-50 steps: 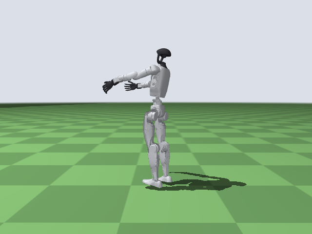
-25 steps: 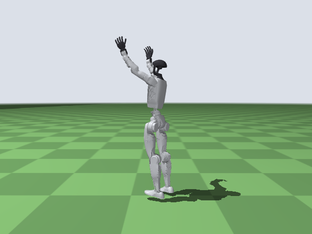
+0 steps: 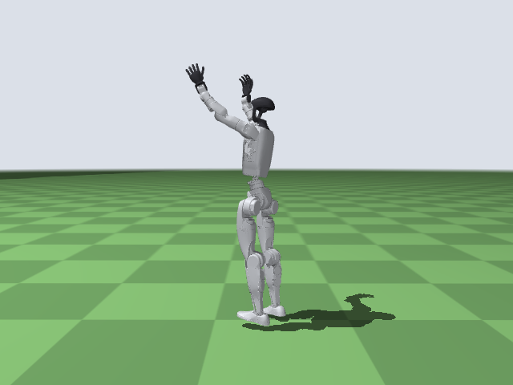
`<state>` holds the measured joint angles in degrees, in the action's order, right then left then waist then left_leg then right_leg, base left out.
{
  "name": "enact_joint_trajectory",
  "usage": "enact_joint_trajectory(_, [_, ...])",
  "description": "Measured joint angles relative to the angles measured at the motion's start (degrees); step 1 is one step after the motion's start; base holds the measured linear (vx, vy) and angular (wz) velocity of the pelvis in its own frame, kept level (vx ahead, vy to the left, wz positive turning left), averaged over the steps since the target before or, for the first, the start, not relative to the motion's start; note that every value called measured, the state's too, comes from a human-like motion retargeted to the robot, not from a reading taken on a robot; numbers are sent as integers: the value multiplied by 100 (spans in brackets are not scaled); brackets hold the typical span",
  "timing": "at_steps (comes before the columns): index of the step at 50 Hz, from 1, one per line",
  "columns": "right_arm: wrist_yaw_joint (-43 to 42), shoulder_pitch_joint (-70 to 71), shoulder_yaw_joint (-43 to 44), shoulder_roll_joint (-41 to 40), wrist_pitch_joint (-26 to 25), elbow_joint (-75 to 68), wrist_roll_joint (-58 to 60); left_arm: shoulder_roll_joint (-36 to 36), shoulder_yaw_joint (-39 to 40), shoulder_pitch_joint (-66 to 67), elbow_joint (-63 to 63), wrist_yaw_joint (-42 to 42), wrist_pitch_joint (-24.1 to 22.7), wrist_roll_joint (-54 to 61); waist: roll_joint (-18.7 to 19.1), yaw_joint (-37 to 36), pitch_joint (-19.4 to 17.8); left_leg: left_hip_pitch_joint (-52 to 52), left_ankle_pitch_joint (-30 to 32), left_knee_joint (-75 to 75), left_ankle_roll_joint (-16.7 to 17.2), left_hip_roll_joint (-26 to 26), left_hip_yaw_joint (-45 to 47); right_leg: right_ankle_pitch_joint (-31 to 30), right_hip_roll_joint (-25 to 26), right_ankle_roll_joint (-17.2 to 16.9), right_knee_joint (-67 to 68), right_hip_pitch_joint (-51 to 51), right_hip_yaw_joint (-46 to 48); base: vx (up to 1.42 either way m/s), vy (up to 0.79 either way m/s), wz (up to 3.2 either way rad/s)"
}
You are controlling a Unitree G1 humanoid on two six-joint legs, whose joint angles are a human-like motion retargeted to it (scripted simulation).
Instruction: In place motions
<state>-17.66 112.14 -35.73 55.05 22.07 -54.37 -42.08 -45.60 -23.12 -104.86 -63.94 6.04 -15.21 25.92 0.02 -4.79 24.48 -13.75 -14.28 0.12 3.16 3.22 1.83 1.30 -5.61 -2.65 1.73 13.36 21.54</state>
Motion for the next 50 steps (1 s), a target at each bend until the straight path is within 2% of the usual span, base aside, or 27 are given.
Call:
enact_joint_trajectory(3, [256,-809,158,-2,-194,260,445,225,282,576,-86,-149,120,-214,29,4,-34,82,15,5,0,-2,-22,3,14,8,-22,-127,63,0,0,0])
enact_joint_trajectory(6, [728,-2198,635,-187,-441,900,1263,484,740,1495,-120,-200,213,-646,107,53,-72,271,17,0,-4,-2,-44,11,32,16,-37,-338,109,5,0,3])
enact_joint_trajectory(10, [1617,-4482,1871,-1052,-409,1637,2916,888,1570,3145,102,66,164,-2551,153,57,-208,677,-22,-32,-30,-16,2,13,86,39,-37,-663,44,7,-7,-23])
enact_joint_trajectory(12, [1864,-5438,2321,-1625,-351,1601,3598,913,1718,4028,271,395,157,-3316,156,76,-381,906,-43,-33,-44,-25,38,11,113,54,-29,-847,-12,9,-9,-31])
enact_joint_trajectory(15, [1924,-6708,2781,-2390,-253,1169,4396,1041,1863,5384,433,610,42,-4180,153,166,-630,1138,-59,-22,-52,-31,25,21,129,62,-25,-1072,1,1,-7,-3])
enact_joint_trajectory(18, [2243,-7781,3079,-3127,-176,379,4923,1519,1993,6645,320,535,-3,-4590,131,212,-790,1218,-58,-27,-59,-23,-27,36,126,53,-33,-1180,67,-6,-4,16])
enact_joint_trajectory(23, [2790,-9394,3409,-4104,-764,-1016,5372,2424,2532,8369,-313,527,136,-5329,52,261,-1045,1269,-42,-30,-59,13,-125,54,103,42,-55,-1305,182,2,0,19])
enact_joint_trajectory(27, [2490,-10394,3359,-4567,-1021,-2116,5430,3221,3242,9329,-1128,776,331,-4693,-43,298,-1308,1302,-25,-24,-49,46,-152,54,71,45,-65,-1378,213,2,2,4])
enact_joint_trajectory(30, [1982,-10938,3201,-4725,-1080,-2875,5572,3673,3334,9827,-1798,34,493,-3722,-32,279,-1437,1266,-14,-20,-43,41,-140,41,63,43,-64,-1344,200,0,7,-3])
enact_joint_trajectory(33, [1798,-11403,2871,-4771,-1250,-3369,6092,3905,3154,10297,-2409,-837,1031,-3409,-3,309,-1479,1190,-2,-30,-33,33,-114,26,60,38,-75,-1268,184,2,10,-47])
enact_joint_trajectory(35, [1816,-11620,2583,-4780,-1454,-3573,6528,4061,3120,10553,-2762,-1321,1536,-3487,-89,-718,-1470,1239,-145,-88,13,-128,1033,173,352,161,-64,-1185,-941,-2,10,-378])
enact_joint_trajectory(37, [1782,-11795,2651,-4785,-1749,-3675,6717,4260,3023,10806,-2969,-1602,1932,-3565,-99,-1097,-1535,1279,-201,-94,53,-217,1468,133,330,97,143,-910,-1391,-4,7,-217])
enact_joint_trajectory(39, [1924,-11911,3015,-4800,-1885,-3683,6504,4477,2959,11057,-3044,-1774,2087,-3492,-66,-937,-1576,1230,-173,-78,53,-226,1336,103,250,33,175,-853,-1276,-4,4,16])
enact_joint_trajectory(42, [2572,-11898,3424,-4726,-1776,-3719,5860,4832,3051,11392,-2921,-1629,1962,-3019,16,-640,-1609,1147,-124,-54,62,-274,1125,110,173,-85,95,-947,-1090,-4,3,75])
enact_joint_trajectory(45, [3078,-11834,3567,-4583,-1906,-3699,5456,5125,3218,11493,-2796,-1489,1859,-2491,129,294,-1679,1034,8,-28,1,-103,275,-26,22,-89,-19,-1026,-255,-2,3,205])
enact_joint_trajectory(47, [3036,-11812,3502,-4532,-1884,-3654,5477,5133,3241,11448,-2766,-1450,2019,-2360,83,239,-1697,1044,30,-47,12,-81,361,-70,62,-9,-56,-1001,-331,-1,2,-9])
enact_joint_trajectory(50, [2791,-11764,3320,-4496,-1841,-3577,5764,4968,2990,11318,-2730,-1484,2427,-2459,-19,-290,-1762,1007,85,-12,69,-175,849,-136,135,50,-76,-964,-814,1,0,-117])
